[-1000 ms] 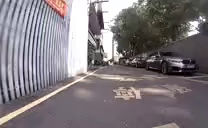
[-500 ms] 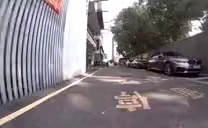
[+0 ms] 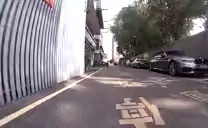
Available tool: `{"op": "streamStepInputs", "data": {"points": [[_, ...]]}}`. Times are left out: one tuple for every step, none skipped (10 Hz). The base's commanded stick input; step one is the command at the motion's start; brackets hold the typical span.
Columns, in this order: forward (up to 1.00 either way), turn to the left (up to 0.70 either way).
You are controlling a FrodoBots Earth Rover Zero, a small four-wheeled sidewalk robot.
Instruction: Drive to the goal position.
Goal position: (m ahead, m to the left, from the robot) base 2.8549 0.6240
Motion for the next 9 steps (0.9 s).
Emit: {"op": "streamStepInputs", "data": {"points": [[0.7, 0.0], [0.7, 0.0], [0.7, 0.0], [0.7, 0.0], [0.7, 0.0], [0.7, 0.0], [0.7, 0.0], [0.7, 0.0], [0.7, 0.0]]}}
